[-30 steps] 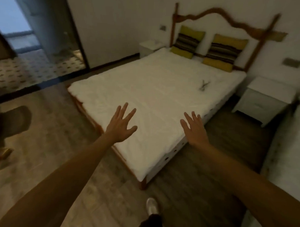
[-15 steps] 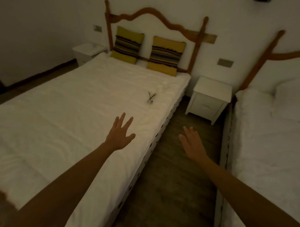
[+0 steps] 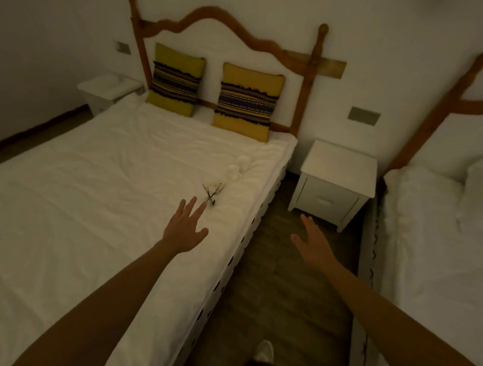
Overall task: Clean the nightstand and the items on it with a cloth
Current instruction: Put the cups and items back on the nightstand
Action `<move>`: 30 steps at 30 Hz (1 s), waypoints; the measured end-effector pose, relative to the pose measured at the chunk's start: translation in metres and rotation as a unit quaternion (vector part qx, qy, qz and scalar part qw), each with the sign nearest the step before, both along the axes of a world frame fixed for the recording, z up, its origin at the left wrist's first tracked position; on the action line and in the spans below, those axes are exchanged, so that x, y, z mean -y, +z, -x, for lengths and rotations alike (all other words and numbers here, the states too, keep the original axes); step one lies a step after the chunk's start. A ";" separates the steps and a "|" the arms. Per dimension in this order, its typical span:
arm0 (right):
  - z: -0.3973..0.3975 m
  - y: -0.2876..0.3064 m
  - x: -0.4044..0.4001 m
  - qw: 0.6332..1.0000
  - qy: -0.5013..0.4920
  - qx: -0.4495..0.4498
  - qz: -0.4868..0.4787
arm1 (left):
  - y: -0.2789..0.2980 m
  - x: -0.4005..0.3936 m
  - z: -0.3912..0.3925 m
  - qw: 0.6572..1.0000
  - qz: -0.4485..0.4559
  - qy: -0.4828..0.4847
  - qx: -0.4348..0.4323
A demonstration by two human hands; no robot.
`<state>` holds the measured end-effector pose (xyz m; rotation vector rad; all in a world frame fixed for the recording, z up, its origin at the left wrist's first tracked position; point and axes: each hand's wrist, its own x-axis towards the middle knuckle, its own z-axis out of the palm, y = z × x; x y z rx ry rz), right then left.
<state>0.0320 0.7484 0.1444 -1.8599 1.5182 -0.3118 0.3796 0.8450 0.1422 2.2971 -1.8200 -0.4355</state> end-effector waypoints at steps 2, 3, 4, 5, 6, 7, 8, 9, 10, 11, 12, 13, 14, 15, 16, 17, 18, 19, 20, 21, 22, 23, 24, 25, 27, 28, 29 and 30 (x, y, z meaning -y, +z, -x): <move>0.004 -0.001 0.046 0.999 0.027 0.000 -0.019 | -0.003 0.044 0.005 1.000 -0.007 0.016 0.002; 0.005 -0.001 0.070 0.999 0.038 -0.008 -0.033 | -0.005 0.064 0.007 1.000 -0.012 0.021 -0.009; 0.005 0.000 0.091 0.998 0.044 -0.018 -0.044 | -0.006 0.082 0.010 0.999 -0.022 0.022 -0.018; 0.003 -0.001 0.113 0.998 0.045 -0.017 -0.049 | -0.007 0.101 0.012 0.999 -0.022 0.023 -0.025; -0.001 -0.003 0.132 0.998 0.046 -0.013 -0.051 | -0.008 0.119 0.013 0.999 -0.022 0.022 -0.031; -0.005 -0.005 0.153 0.997 0.050 -0.009 -0.057 | -0.009 0.138 0.012 0.999 -0.023 0.024 -0.039; -0.012 -0.008 0.175 0.997 0.056 -0.007 -0.061 | -0.011 0.160 0.009 0.998 -0.023 0.029 -0.049; -0.019 -0.009 0.194 0.996 0.062 -0.008 -0.061 | -0.012 0.179 0.006 0.997 -0.020 0.035 -0.058; -0.026 -0.012 0.214 0.996 0.068 -0.008 -0.059 | -0.014 0.199 0.003 0.997 -0.016 0.041 -0.064; -0.034 -0.017 0.237 0.995 0.077 -0.008 -0.058 | -0.020 0.222 -0.002 0.996 -0.009 0.047 -0.071; -0.042 -0.021 0.257 0.995 0.086 -0.008 -0.057 | -0.024 0.242 -0.006 0.996 -0.003 0.050 -0.075; -0.053 -0.025 0.281 0.993 0.099 -0.008 -0.056 | -0.029 0.266 -0.011 0.995 0.000 0.055 -0.078; -0.067 -0.030 0.307 0.992 0.115 -0.006 -0.054 | -0.037 0.291 -0.018 0.994 0.001 0.063 -0.084; -0.082 -0.037 0.334 0.990 0.130 -0.004 -0.053 | -0.045 0.316 -0.026 0.993 -0.002 0.076 -0.094; -0.096 -0.045 0.360 0.988 0.143 -0.004 -0.052 | -0.055 0.340 -0.034 0.990 -0.001 0.089 -0.106; -0.114 -0.057 0.391 0.986 0.154 -0.010 -0.056 | -0.070 0.367 -0.043 0.987 -0.003 0.104 -0.118; -0.129 -0.066 0.414 0.984 0.165 -0.018 -0.061 | -0.081 0.386 -0.049 0.985 -0.004 0.119 -0.129; -0.149 -0.080 0.444 0.981 0.181 -0.032 -0.068 | -0.097 0.411 -0.059 0.979 -0.014 0.140 -0.145; -0.166 -0.092 0.469 0.977 0.192 -0.048 -0.075 | -0.111 0.432 -0.067 0.974 -0.025 0.161 -0.160; -0.184 -0.104 0.493 0.974 0.200 -0.064 -0.085 | -0.125 0.452 -0.075 0.968 -0.040 0.181 -0.171; -0.202 -0.117 0.514 0.969 0.211 -0.080 -0.099 | -0.139 0.470 -0.082 0.961 -0.054 0.200 -0.182; -0.220 -0.131 0.534 0.962 0.228 -0.098 -0.113 | -0.154 0.487 -0.091 0.954 -0.071 0.218 -0.191; -0.237 -0.146 0.551 0.954 0.247 -0.114 -0.123 | -0.169 0.502 -0.097 0.948 -0.087 0.233 -0.199; -0.254 -0.159 0.568 0.948 0.264 -0.128 -0.126 | -0.183 0.516 -0.105 0.943 -0.101 0.245 -0.200; -0.284 -0.191 0.597 0.939 0.283 -0.145 -0.133 | -0.214 0.541 -0.119 0.929 -0.130 0.277 -0.207; -0.295 -0.201 0.606 0.937 0.288 -0.148 -0.128 | -0.223 0.548 -0.122 0.925 -0.138 0.288 -0.207; -0.307 -0.213 0.615 0.935 0.293 -0.155 -0.128 | -0.235 0.556 -0.126 0.921 -0.151 0.293 -0.208; -0.318 -0.224 0.622 0.931 0.300 -0.165 -0.124 | -0.244 0.562 -0.128 0.919 -0.162 0.294 -0.208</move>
